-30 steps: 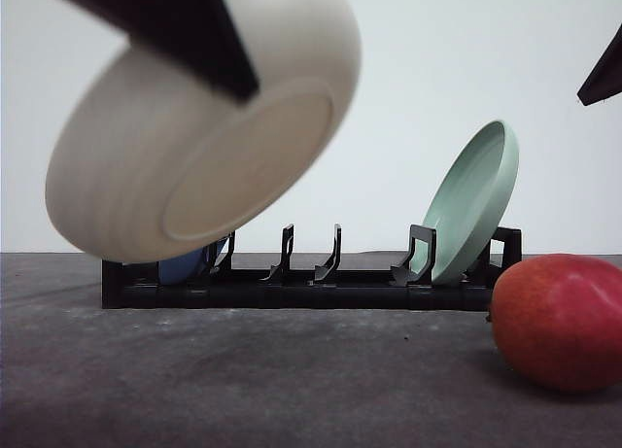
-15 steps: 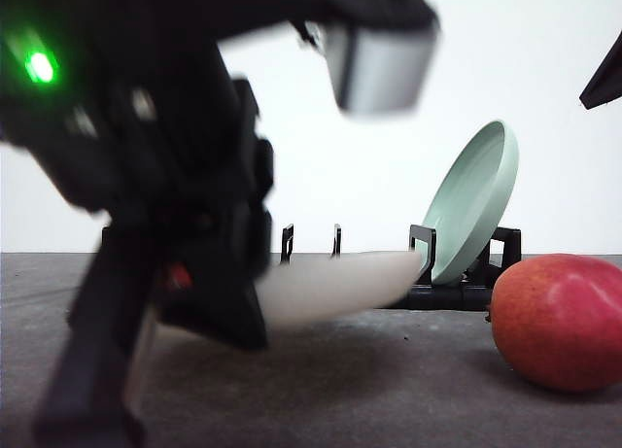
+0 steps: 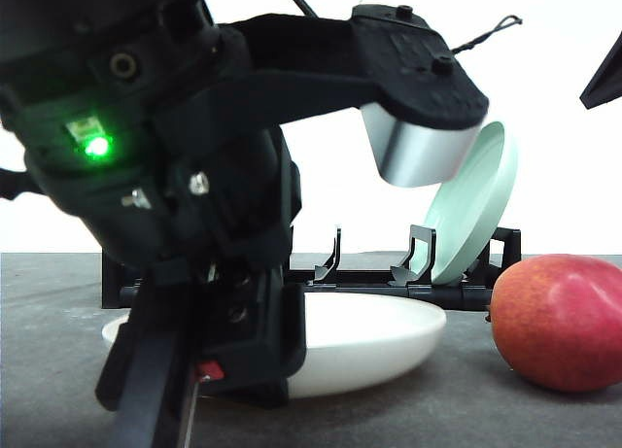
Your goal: Place pomegranate in white plate
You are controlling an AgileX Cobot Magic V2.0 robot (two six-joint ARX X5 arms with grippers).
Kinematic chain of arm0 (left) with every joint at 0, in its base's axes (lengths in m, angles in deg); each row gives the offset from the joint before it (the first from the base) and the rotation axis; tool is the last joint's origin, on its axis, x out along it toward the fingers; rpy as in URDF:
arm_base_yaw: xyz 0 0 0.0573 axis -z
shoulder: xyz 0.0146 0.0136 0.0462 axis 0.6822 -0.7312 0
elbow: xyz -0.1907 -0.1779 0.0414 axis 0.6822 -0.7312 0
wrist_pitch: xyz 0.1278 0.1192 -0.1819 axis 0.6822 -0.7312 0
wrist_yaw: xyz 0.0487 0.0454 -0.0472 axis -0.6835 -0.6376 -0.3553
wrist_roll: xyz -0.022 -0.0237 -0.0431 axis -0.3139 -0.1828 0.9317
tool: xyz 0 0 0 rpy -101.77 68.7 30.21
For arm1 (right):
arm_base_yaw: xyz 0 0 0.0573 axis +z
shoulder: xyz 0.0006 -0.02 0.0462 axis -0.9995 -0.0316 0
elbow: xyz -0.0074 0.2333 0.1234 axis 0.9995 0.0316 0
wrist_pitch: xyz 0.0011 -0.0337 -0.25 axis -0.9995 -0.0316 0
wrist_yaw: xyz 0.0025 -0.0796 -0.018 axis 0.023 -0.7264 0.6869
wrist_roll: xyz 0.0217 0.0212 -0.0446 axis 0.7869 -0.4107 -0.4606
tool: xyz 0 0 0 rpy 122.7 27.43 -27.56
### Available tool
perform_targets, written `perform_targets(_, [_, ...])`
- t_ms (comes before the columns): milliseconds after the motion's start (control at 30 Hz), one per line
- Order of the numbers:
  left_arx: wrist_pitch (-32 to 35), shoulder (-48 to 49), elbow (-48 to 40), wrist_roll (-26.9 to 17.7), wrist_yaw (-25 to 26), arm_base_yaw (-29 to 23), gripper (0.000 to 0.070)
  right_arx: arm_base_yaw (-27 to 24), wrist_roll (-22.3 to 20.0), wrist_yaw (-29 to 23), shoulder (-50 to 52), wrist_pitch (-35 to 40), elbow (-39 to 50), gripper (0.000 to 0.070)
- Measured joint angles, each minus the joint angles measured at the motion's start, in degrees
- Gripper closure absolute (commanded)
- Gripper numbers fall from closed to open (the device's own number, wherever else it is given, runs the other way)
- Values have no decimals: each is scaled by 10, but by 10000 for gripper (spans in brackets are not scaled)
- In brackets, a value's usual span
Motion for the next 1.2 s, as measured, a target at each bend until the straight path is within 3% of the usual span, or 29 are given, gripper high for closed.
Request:
perform_targets(100, [-20,0,17,14,0,0,316,0,0,0,0,0,0,307])
perform_targets(267, [-46,1,44,36,30,-6,304,0,0,0,0,0,0,307])
perform_targets(500, [-95,44,65,106,149,-55,303,0,0,0,0,0,0,307])
perform_targets(767, [-127,143,66,239,303,-188,304,0,0,-2,0,0,0,307])
perform_targets(967, [-171,210,66,258,418,-313,304,0,0,-2,0,0,0,307])
perform_targets(1200, [-208,266,66,258,436,-457,305,0,0,-2,0,0,0,307])
